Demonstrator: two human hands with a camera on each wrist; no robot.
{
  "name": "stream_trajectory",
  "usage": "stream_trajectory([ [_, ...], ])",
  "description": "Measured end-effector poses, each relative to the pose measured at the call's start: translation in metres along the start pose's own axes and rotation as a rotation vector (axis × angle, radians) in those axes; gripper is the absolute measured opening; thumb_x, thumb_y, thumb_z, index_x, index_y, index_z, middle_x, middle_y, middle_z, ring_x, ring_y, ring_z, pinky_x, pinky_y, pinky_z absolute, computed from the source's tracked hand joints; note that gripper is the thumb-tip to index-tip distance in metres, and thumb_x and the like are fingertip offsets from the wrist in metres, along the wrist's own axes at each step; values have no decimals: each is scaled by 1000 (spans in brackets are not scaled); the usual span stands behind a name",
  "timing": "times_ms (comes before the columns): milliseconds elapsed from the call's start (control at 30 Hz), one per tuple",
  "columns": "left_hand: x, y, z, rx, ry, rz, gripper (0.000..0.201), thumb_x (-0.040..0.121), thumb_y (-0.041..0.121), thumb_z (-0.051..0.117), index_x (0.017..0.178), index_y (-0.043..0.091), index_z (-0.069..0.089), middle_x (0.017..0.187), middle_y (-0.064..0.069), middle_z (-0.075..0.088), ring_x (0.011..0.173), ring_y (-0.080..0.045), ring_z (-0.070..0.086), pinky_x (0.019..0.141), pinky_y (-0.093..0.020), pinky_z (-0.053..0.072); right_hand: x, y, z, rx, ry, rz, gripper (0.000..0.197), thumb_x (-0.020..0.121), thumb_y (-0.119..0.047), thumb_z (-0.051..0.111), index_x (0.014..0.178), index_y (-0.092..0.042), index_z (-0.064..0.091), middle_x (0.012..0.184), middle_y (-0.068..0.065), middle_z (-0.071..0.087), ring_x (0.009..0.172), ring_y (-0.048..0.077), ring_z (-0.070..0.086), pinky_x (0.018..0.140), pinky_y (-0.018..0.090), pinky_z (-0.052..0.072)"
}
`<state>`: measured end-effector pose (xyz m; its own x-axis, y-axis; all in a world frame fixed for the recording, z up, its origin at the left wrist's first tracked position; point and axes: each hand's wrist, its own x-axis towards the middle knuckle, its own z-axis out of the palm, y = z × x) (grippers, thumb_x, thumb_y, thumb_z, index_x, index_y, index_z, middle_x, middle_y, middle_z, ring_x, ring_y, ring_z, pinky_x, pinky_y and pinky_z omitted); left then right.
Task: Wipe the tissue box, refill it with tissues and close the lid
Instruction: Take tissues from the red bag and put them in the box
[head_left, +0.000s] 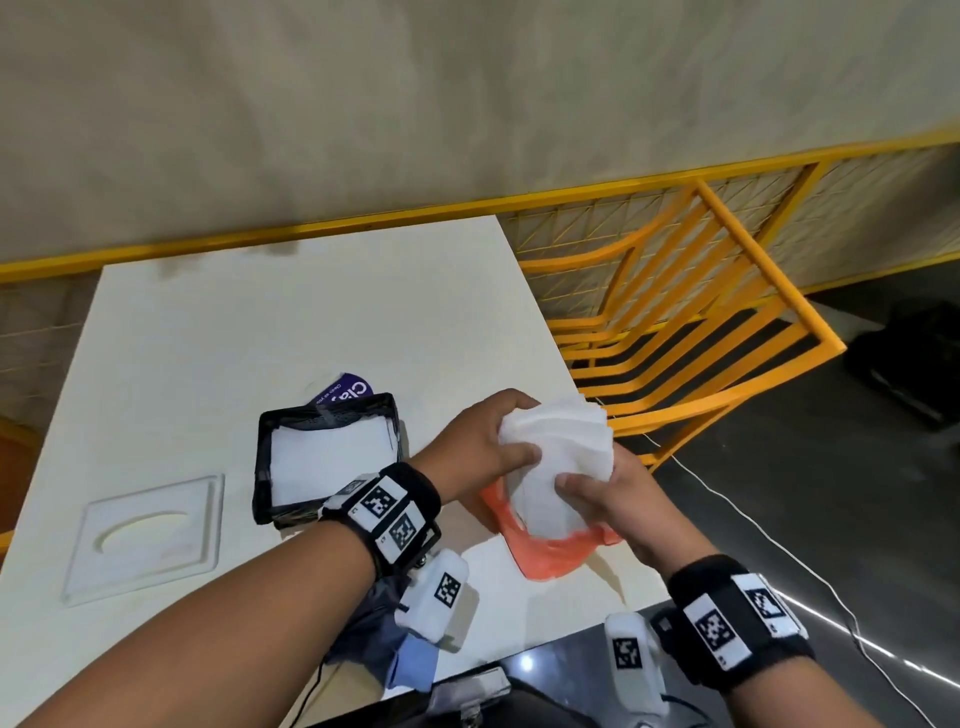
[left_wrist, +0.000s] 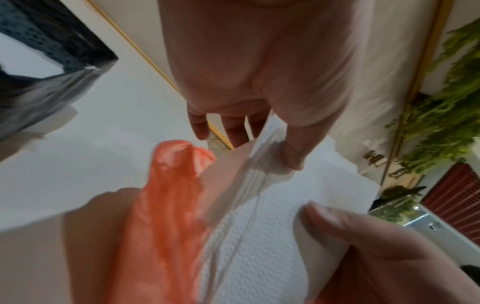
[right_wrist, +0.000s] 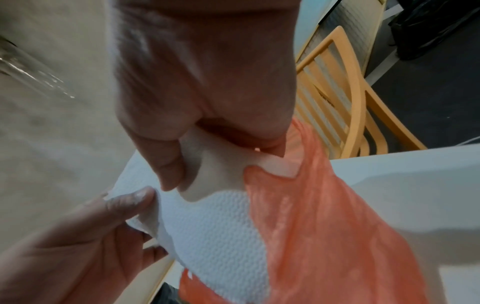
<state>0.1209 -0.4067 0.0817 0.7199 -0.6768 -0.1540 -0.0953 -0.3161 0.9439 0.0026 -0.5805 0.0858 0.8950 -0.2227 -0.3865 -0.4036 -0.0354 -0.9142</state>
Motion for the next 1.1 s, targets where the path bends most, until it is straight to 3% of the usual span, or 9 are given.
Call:
stream_trajectory([
  [100,0,10,-4,-93,72,-1,84,79,25,84,145,35,33,133,8,50,117,-9,56,101,-27,49,0,-19,0,79,-6,-55,31,89,-7,67,114,-25,63,103,0,75,98,25,71,82,42,58],
  [167,-3,8,-9,-217,82,-67,109,68,41,89,151,40,18,139,7,46,126,-11,52,106,-33,47,-1,-31,0,214,-21,-83,38,85,-8,68,121,-19,61,111,8,73,103,32,69,84,48,56],
  [233,-8,5,-13,-281,66,-120,117,59,49,89,152,38,19,139,6,49,131,-13,50,110,-41,46,0,-39,-1,367,-34,-110,48,81,-7,66,128,-13,57,119,16,68,108,39,65,89,56,53],
  [400,-30,13,-22,-315,25,-72,84,65,47,86,137,27,48,129,2,64,119,-15,63,102,-50,52,4,-62,19,477,-123,-171,49,80,-5,64,129,-7,55,123,23,64,112,41,62,91,58,52],
  [567,-47,27,-42,-423,85,-31,52,80,23,80,128,25,58,124,-2,71,115,-24,68,101,-55,52,13,-79,55,528,-220,-154,45,83,-6,62,127,-7,57,123,24,64,113,44,61,93,56,50],
  [733,-75,24,-64,-446,162,-49,42,82,19,76,122,15,65,117,-7,74,109,-27,71,97,-49,55,13,-87,84,513,-296,-142,43,86,-10,64,128,-6,58,124,24,63,116,43,59,95,54,50],
  [900,-106,21,-94,-610,268,-73,36,81,16,69,116,10,67,112,-8,76,102,-25,73,82,-32,59,18,-91,108,608,-264,-32,61,93,-53,55,139,-14,48,142,19,51,130,37,49,109,58,36],
  [1000,-117,20,-108,-672,292,-93,24,89,13,68,112,7,70,104,-7,77,92,-22,75,74,-29,59,21,-93,122,687,-371,77,66,93,-62,38,138,-15,53,142,20,51,134,38,45,114,57,30],
  [1100,-122,14,-115,-589,284,-170,20,100,21,59,111,10,72,105,-10,77,93,-25,74,76,-33,58,17,-101,142,689,-537,114,64,82,-56,65,125,-10,66,133,19,60,125,33,56,107,48,42],
])
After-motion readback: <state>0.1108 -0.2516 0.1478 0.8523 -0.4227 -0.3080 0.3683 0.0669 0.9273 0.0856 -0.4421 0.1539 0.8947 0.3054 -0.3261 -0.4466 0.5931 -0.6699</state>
